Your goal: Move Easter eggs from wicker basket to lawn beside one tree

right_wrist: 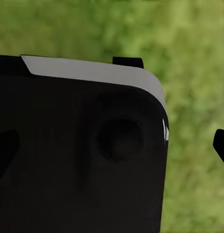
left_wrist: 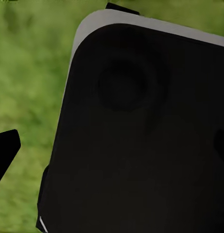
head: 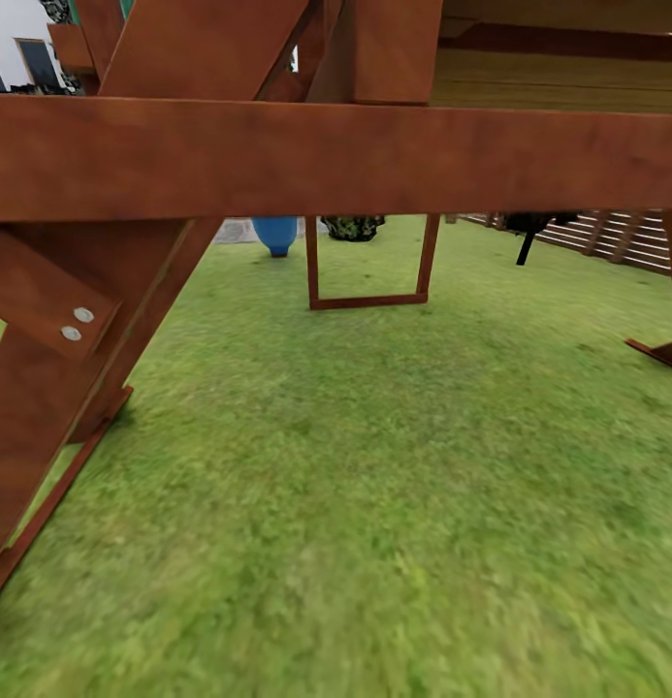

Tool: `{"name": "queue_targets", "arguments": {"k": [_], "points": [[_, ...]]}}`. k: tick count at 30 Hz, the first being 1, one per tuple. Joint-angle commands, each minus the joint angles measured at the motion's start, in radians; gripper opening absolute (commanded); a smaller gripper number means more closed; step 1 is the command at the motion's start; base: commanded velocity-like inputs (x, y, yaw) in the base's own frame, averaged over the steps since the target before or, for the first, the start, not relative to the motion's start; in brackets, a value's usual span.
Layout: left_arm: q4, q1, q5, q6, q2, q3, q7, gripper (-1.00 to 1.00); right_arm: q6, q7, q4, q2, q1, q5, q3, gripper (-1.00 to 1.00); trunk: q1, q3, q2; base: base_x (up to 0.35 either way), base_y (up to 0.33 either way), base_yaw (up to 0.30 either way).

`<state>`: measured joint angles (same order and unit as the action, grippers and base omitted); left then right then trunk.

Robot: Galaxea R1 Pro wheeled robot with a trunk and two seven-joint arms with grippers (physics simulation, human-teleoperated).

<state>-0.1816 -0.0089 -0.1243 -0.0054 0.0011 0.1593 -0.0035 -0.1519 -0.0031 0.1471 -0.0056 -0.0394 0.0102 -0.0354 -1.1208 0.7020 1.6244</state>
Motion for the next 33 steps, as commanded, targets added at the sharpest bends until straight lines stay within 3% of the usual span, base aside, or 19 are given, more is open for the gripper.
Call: {"name": "queue_targets", "arguments": {"k": [1, 5, 7, 9, 13, 15, 17, 19, 20, 21, 33], "points": [[-0.031, -0.001, -0.011, 0.0, 0.004, 0.0, 0.002, 1.0, -0.003, 0.002, 0.02, 0.0, -0.001, -0.002, 0.0, 1.0, -0.004, 0.004, 0.008, 0.0, 0.0, 0.0], [-0.254, -0.003, -0.021, 0.016, 0.016, 0.03, 0.014, 1.0, 0.039, 0.004, 0.23, 0.002, -0.002, -0.006, 0.001, 1.0, -0.019, 0.017, 0.036, 0.0, 0.0, 0.0], [-0.515, -0.016, -0.03, 0.064, 0.022, 0.089, 0.018, 1.0, 0.186, 0.004, 0.491, 0.004, -0.01, -0.008, 0.002, 1.0, -0.027, 0.023, 0.05, 0.0, 0.0, 0.0], [-0.665, -0.08, -0.03, 0.142, 0.024, 0.121, 0.019, 1.0, 0.256, 0.002, 0.672, 0.007, -0.028, -0.013, 0.003, 1.0, -0.035, 0.029, 0.064, 0.0, 0.0, 0.0], [-0.722, -0.242, -0.032, 0.278, 0.03, 0.136, 0.019, 1.0, 0.229, -0.004, 0.84, 0.011, -0.064, -0.014, 0.002, 1.0, -0.05, 0.042, 0.092, 0.0, 0.0, 0.0], [-0.704, -0.28, -0.032, 0.287, 0.029, 0.137, 0.019, 1.0, 0.202, -0.005, 0.833, 0.015, -0.101, -0.017, 0.0, 1.0, -0.058, 0.048, 0.106, 0.0, 0.0, 0.0], [-0.644, -0.292, -0.032, 0.284, 0.027, 0.137, 0.019, 1.0, 0.181, -0.006, 0.762, 0.022, -0.126, -0.013, -0.002, 1.0, -0.065, 0.054, 0.12, 0.0, 0.0, 0.0], [-0.538, -0.3, -0.032, 0.235, 0.024, 0.136, 0.019, 1.0, 0.083, -0.006, 0.606, 0.029, -0.188, -0.013, -0.003, 1.0, -0.073, 0.06, 0.134, 0.0, 0.0, 0.0], [-0.529, -0.301, -0.032, 0.225, 0.024, 0.136, 0.019, 1.0, 0.067, -0.006, 0.583, 0.029, -0.197, -0.014, -0.003, 1.0, -0.077, 0.064, 0.141, 0.0, 0.0, 0.0], [-0.501, -0.303, -0.033, 0.191, 0.023, 0.135, 0.019, 1.0, 0.003, -0.005, 0.472, 0.026, -0.232, -0.013, -0.001, 1.0, -0.081, 0.067, 0.148, 0.0, 0.0, 0.0], [-0.478, -0.304, -0.032, 0.179, 0.004, 0.133, 0.02, 1.0, -0.018, -0.003, 0.425, 0.032, -0.243, -0.015, 0.0, 1.0, -0.127, 0.104, 0.232, 0.0, 0.0, 0.0]]}}
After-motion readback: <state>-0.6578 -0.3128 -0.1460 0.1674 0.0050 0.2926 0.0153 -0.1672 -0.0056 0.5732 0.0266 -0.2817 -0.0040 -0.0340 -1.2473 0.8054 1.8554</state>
